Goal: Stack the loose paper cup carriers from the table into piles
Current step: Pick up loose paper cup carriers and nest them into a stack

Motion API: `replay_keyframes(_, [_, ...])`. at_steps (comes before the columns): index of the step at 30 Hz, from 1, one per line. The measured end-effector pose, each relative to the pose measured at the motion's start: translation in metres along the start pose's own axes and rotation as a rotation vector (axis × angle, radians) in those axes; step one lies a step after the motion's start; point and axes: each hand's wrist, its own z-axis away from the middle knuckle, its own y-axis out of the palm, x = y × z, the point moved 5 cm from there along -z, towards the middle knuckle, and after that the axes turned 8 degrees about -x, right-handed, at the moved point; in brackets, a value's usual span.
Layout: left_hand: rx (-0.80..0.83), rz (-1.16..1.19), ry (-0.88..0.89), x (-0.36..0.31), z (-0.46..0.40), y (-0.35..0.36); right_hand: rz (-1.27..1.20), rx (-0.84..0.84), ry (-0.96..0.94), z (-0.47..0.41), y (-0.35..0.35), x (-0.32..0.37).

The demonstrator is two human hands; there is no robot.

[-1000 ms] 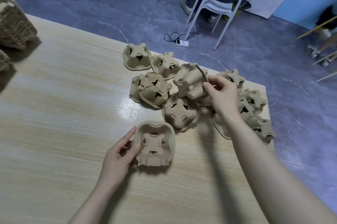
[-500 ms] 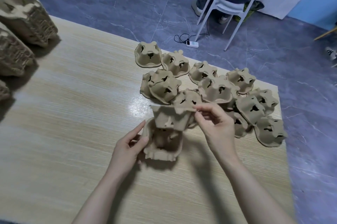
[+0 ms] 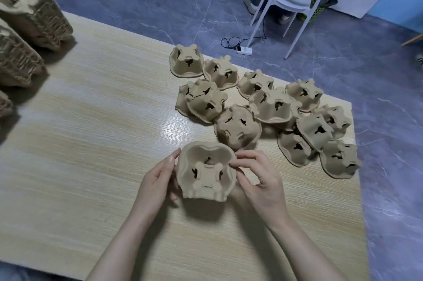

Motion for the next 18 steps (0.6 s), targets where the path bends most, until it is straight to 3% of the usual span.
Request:
replay_keyframes(8, [0.009, -0.012, 0.027, -0.006, 0.002, 0.0, 0.063, 0.044, 0.005, -0.003, 0.004, 0.003])
replay_keyframes(18, [0.017, -0.033, 0.039, 0.0, -0.002, -0.002, -0.37, -0.02, 0.578, 0.006, 0.019, 0.008])
